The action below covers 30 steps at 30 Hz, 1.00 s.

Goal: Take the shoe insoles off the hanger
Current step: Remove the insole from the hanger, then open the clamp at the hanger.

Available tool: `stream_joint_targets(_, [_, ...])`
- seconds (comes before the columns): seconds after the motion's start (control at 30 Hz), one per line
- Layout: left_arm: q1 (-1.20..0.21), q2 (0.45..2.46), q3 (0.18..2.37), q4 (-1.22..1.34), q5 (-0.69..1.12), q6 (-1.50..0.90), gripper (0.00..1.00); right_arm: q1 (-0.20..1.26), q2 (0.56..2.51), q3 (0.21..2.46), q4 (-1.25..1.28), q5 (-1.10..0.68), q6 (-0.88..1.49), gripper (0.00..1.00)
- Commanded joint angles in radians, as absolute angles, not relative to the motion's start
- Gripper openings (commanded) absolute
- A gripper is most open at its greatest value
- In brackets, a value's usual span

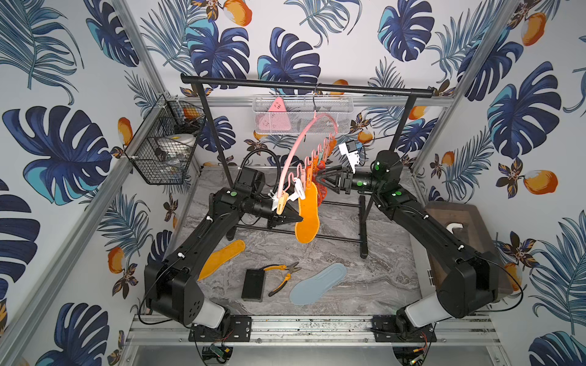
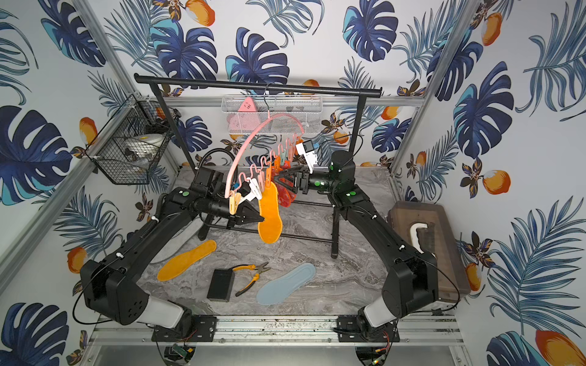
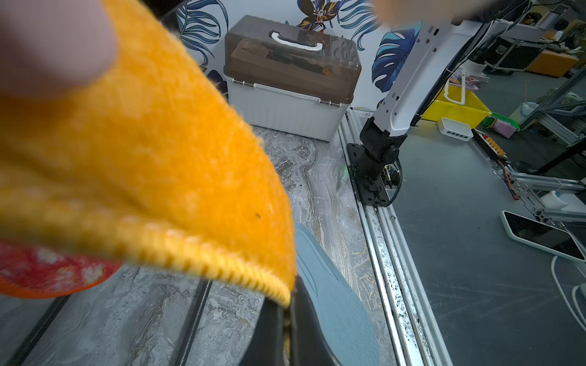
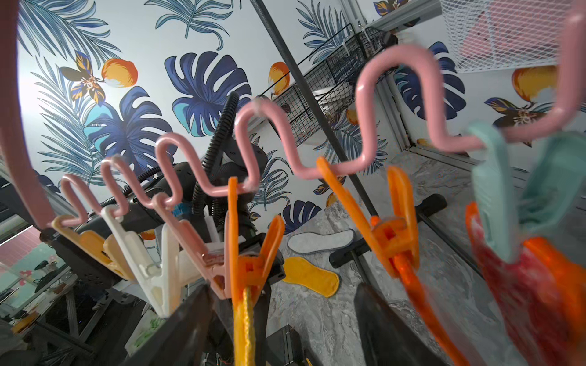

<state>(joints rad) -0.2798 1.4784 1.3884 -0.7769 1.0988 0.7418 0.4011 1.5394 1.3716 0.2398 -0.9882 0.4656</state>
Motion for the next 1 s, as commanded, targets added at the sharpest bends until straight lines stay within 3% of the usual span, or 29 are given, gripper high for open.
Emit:
stream_joint_targets(0.0, [-0.277,1.485,1.396,-0.838,1.127,0.797,0.00,0.422,1.556,1.390,0.325,-0.995,0.520,0.74])
stream_joint_targets(0.3, [-0.271,1.497,1.414,-0.887,1.133,0.837,0.00,0.447,1.623,1.427,0.461,-1.020,0.648,0.69])
stream_joint_targets(0.6, [-0.265,1.506,1.429,-0.914,1.136,0.847,0.00,0.446,1.639,1.436,0.478,-1.029,0.664,0.49])
stream_joint_targets(0.83, [-0.261,1.508,1.431,-0.913,1.129,0.833,0.00,0.446,1.638,1.424,0.514,-1.046,0.683,0.28])
stream_joint_targets(0.97, [-0.259,1.498,1.421,-0.900,1.094,0.815,0.00,0.448,1.621,1.416,0.463,-1.022,0.633,0.27])
